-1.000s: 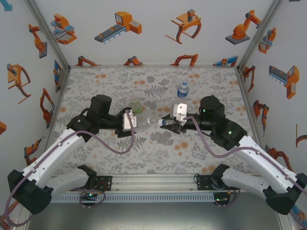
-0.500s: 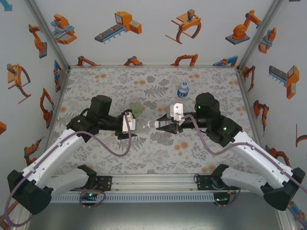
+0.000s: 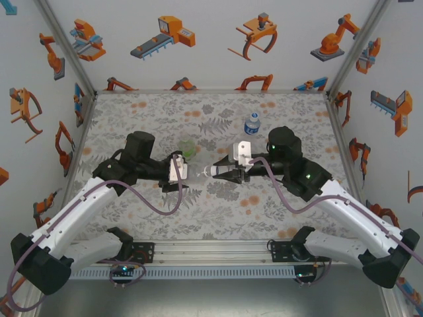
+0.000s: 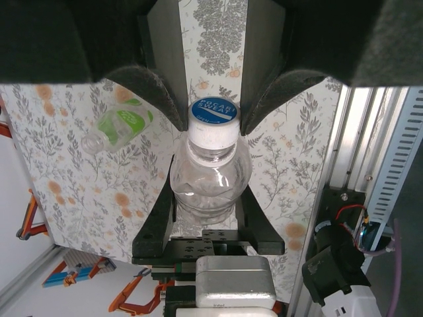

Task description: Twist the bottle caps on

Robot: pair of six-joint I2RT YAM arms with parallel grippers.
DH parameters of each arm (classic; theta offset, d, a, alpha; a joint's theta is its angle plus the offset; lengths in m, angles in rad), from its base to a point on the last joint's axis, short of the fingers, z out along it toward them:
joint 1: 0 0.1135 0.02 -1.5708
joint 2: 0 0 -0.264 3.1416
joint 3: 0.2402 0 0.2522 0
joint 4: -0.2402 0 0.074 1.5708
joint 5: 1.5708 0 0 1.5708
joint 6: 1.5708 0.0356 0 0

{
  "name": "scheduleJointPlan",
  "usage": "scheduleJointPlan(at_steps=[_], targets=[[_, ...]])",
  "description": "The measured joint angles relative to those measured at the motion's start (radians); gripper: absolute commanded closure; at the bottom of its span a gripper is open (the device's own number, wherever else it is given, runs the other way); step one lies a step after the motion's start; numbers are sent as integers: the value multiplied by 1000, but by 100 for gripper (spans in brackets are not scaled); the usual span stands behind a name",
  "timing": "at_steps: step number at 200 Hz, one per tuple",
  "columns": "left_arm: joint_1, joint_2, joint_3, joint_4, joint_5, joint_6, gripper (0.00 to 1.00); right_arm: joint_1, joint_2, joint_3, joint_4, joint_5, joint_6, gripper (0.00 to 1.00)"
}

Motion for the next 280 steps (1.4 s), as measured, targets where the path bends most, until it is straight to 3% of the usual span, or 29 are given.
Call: scheduleJointPlan(at_steps=[108, 227, 255, 280], targets=[[-2, 28, 10, -25, 13, 1, 100, 15, 74, 118, -187, 7, -114, 93], [-6, 139, 71, -191, 109, 46, 100, 90, 126, 209, -393, 82, -341, 100], [-5, 139, 74, -196, 111, 48, 100, 92, 122, 203, -376, 91, -301, 100], [-5, 136, 74, -195, 97, 47, 100, 92, 86, 133, -277, 115, -157, 100]])
